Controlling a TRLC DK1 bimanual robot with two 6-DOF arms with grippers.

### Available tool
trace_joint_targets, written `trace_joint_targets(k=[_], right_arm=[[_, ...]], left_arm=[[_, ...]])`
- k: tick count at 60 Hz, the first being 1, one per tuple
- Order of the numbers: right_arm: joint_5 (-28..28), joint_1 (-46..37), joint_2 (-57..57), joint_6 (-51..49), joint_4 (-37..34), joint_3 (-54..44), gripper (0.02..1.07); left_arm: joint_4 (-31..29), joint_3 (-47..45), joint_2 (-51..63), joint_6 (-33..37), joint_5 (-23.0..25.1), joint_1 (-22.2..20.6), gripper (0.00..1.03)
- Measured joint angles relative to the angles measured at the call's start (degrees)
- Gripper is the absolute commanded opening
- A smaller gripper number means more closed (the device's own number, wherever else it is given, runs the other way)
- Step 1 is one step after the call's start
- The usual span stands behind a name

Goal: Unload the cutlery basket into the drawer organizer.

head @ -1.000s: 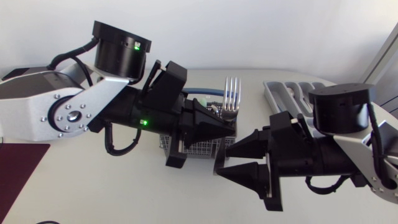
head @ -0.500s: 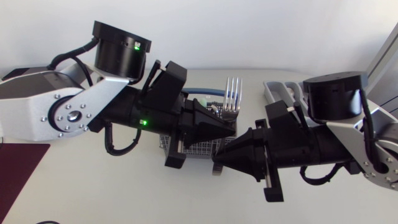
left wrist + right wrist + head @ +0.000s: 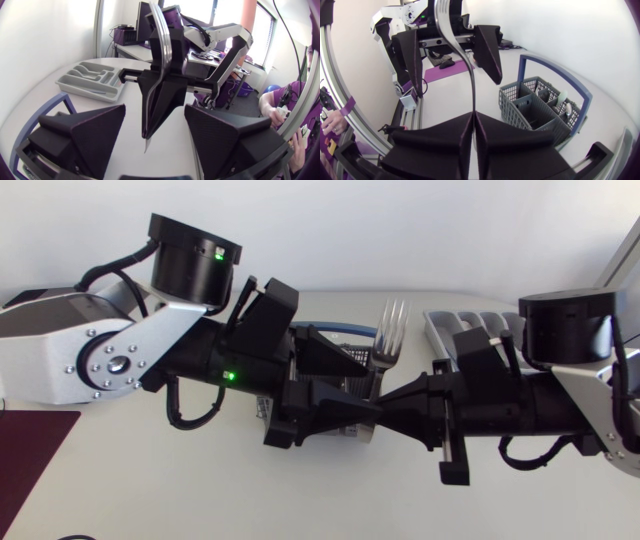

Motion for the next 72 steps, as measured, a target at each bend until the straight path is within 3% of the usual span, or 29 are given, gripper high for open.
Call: trace_joint_targets(k=[12, 31, 41, 72], right_arm=[[4.3, -5.2, -1.8, 0.2, -0.4, -0.2, 0.09], [27.8, -13.1, 1.2, 0.2, 2.9, 0.1, 0.09], [36.7, -17.7, 9.2, 0.2, 4.7, 4.3, 0.09], [53.4, -30.0, 38.1, 1.1, 7.5, 28.2, 0.09]], left_arm=[[-2.0, 0.0, 0.0, 0.0, -4.8, 1.9, 0.97], [-3.9, 0.0, 0.8, 0.0, -17.8, 3.5, 0.96], [-4.3, 0.0, 0.7, 0.0, -23.4, 3.7, 0.96], [-4.8, -0.2, -2.0, 0.0, -27.7, 6.8, 0.96]])
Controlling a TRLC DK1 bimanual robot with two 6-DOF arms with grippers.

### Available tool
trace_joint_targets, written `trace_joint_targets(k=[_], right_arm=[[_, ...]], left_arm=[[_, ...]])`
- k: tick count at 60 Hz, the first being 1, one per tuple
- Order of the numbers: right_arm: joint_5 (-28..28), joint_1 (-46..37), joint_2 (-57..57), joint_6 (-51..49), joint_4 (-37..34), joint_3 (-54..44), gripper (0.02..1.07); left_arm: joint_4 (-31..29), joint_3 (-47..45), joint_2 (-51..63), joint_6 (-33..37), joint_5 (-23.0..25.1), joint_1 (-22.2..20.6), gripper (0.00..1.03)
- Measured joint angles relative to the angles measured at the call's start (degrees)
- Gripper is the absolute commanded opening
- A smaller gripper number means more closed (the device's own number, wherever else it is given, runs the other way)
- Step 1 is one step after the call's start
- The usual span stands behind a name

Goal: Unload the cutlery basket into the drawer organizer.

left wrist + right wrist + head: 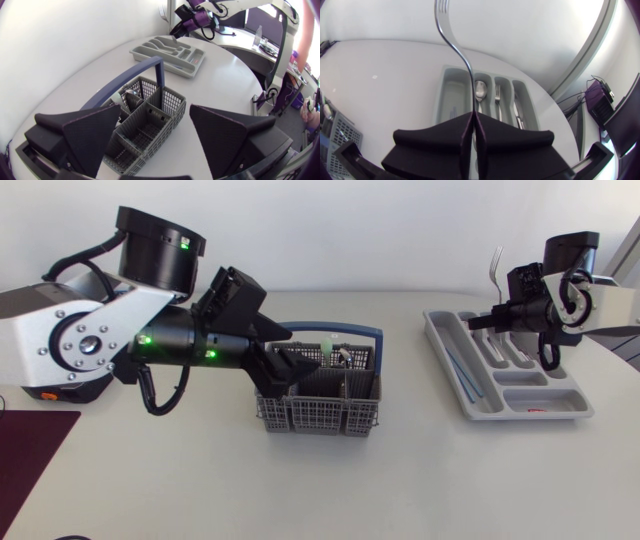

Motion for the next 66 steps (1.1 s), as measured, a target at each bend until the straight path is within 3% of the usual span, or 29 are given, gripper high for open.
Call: trace_joint_targets(k=[23, 37, 66], right_arm=[[8.1, -5.5, 17.9, 0.2, -2.5, 16.7, 0.09], [12.7, -5.3, 24.3, 0.2, -4.2, 21.5, 0.09], [14.4, -5.0, 33.5, 2.8, -9.6, 30.6, 0.1]], left_arm=[[0.0, -2.5, -1.0, 0.1, -1.5, 0.7, 0.96], [0.2, -3.6, -1.3, 0.3, -1.5, 1.1, 0.96], [0.3, -5.4, -2.7, 0.7, -1.5, 1.9, 0.96]])
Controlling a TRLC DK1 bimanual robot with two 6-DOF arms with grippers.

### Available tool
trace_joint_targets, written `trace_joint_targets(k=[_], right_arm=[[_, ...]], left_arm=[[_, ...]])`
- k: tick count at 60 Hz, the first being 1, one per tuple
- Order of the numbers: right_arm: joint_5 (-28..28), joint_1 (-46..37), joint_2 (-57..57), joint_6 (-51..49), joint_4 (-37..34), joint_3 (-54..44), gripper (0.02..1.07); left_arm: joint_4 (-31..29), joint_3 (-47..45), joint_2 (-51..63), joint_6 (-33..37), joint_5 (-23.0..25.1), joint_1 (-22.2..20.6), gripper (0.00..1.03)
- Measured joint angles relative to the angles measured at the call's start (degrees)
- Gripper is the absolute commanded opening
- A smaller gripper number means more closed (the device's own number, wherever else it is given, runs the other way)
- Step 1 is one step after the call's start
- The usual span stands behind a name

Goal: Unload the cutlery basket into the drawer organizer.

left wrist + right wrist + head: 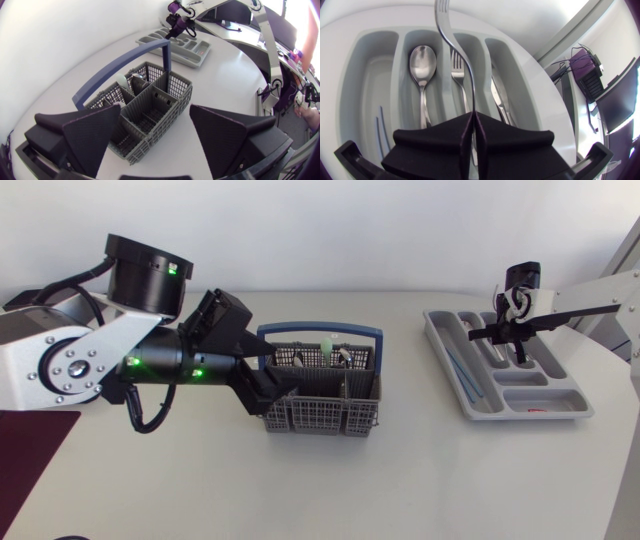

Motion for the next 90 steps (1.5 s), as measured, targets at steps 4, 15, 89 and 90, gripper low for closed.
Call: trace_joint_targets(k=[4, 15, 89, 90], right_arm=[[0.0, -0.2, 1.1, 0.0, -0.1, 1.0, 0.1], [0.4, -1.1, 4.4, 0.0, -1.5, 4.1, 0.13], [-16.1, 10.3, -34.6, -1.4, 5.0, -28.9, 0.76], [-16.4, 11.1, -35.2, -1.4, 5.0, -29.5, 0.75]], left_arm=[[0.0, -0.1, 0.0, 0.0, 0.0, 0.0, 0.96], [0.0, -0.1, 0.0, 0.0, 0.0, 0.0, 0.96], [3.1, -4.1, 0.0, 1.6, -7.2, 1.5, 0.94], [3.1, -4.5, 0.0, 1.8, -7.4, 1.6, 0.92]])
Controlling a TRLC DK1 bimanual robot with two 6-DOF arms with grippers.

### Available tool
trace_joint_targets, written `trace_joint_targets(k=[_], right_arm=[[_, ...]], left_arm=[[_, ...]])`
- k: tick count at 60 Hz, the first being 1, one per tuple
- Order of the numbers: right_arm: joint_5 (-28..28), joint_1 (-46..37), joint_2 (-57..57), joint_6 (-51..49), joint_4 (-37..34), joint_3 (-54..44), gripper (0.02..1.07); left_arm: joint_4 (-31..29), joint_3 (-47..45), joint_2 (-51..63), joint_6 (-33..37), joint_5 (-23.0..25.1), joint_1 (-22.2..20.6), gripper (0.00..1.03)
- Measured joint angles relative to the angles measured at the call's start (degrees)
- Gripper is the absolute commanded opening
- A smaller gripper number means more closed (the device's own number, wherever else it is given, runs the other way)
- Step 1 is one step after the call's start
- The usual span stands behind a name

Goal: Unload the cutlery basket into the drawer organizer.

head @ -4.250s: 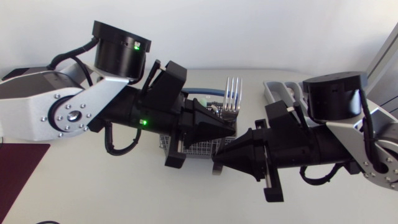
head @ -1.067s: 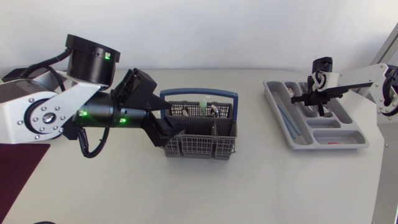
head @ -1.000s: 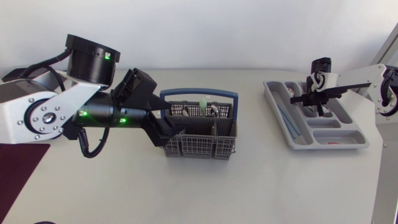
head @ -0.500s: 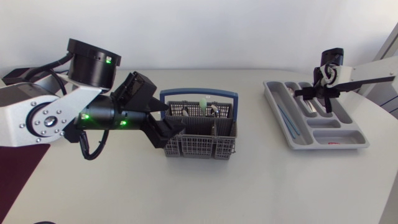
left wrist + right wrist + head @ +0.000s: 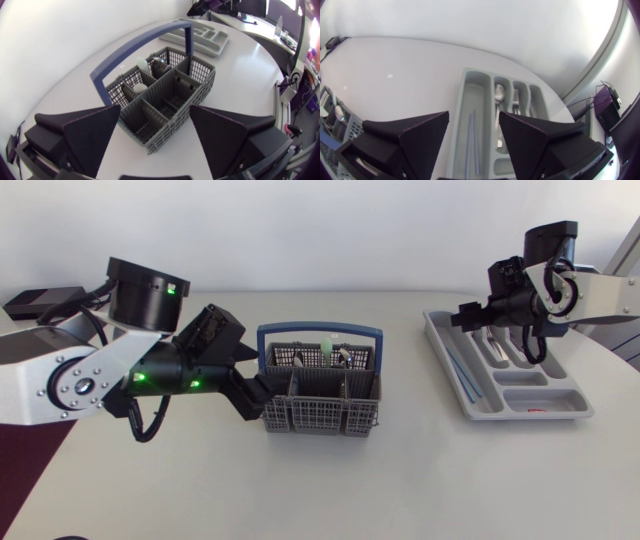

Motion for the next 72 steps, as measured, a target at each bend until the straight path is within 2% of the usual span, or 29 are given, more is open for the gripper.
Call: trace_joint_targets(k=[2, 6, 14, 17, 21, 23, 34, 58, 72], right_arm=[[-0.6, 1.4, -0.7, 0.0, 0.0, -0.7, 0.74], [-1.8, 4.1, -1.5, 0.0, -0.2, -1.7, 0.62], [-5.1, 7.8, -0.7, 0.7, -0.4, -2.2, 0.45], [-5.6, 8.3, 0.0, 1.2, -0.4, -2.2, 0.39], [-6.8, 8.9, 1.5, 1.6, -0.4, -1.6, 0.26], [-7.4, 8.9, 2.6, 1.8, -0.4, -1.0, 0.2], [-13.1, 9.0, 9.9, 3.4, -0.7, 3.5, 0.15], [-23.8, 9.8, 20.6, 6.8, -8.2, 17.2, 0.13], [-30.3, 10.3, 21.6, 7.4, -11.5, 19.1, 0.13]], left_arm=[[0.2, -0.7, 0.0, 0.2, -0.3, 0.2, 0.89], [0.3, -2.3, 0.0, 0.6, -0.6, 0.5, 0.82], [0.4, -4.0, 0.0, 0.7, -2.0, 1.3, 0.7], [0.6, -4.3, 0.0, 0.7, -2.1, 1.4, 0.6], [1.5, -4.9, 0.0, 0.6, -2.1, 1.5, 0.5], [1.7, -5.1, 0.1, 0.6, -2.1, 1.7, 0.41], [4.3, -6.2, 2.5, 0.6, -2.3, 2.3, 0.04], [12.8, -6.8, 7.7, 0.6, -2.2, 1.0, 0.04], [16.3, -6.4, 10.3, 0.6, -2.2, 1.8, 0.04]])
